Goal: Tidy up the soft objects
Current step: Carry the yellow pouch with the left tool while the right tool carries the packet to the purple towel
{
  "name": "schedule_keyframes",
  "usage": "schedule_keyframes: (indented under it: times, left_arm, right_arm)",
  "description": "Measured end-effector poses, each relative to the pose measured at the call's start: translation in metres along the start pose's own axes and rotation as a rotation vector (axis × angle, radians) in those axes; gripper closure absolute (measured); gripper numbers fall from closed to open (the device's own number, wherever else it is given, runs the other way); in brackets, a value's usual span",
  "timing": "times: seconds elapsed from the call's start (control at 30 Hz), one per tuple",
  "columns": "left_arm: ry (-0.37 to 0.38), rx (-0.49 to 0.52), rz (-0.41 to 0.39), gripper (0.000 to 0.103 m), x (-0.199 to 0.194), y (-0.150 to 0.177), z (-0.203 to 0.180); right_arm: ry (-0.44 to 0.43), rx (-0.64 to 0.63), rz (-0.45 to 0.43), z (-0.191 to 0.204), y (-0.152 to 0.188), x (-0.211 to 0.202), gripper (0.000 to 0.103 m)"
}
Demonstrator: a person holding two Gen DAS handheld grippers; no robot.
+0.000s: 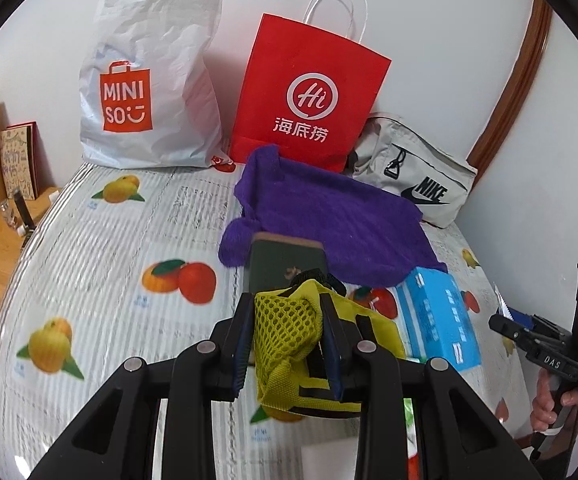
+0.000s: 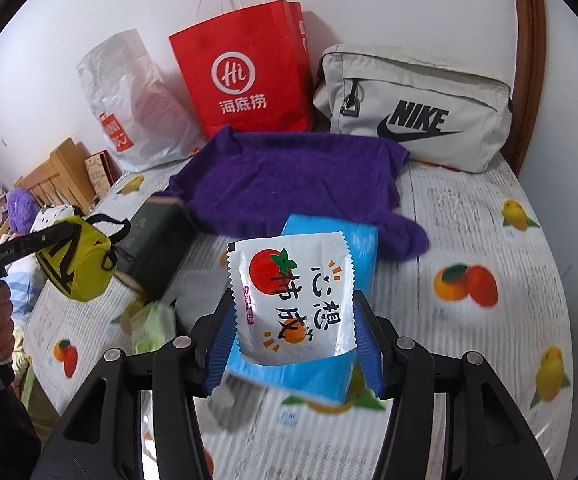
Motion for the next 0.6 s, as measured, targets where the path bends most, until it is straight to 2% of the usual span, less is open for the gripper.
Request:
schedule_keyframes:
  times: [0.4,0.6]
  left_arm:
    - [0.006,0.018,0.041,0.074,0.051,-0.059,0.002]
    - [0.004,0.024,0.068,0.074,0.094,-0.093,0.008]
  right_arm:
    - [0.009,0.011,-0.001,-0.011,-0.066,0.047,0.049]
    - [0.035,0.026,-0.003,-0.019,-0.095,0.074,0.049]
Point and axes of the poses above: each gripper's, at about its wrist camera, not at the fingertips, and x roughly the way its jaws point, z to its left, y to its underside, the point moved 4 cm from there along x, roughly the way its jaws point, and after that the axes turned 10 degrees about y, right-handed, at the moved point
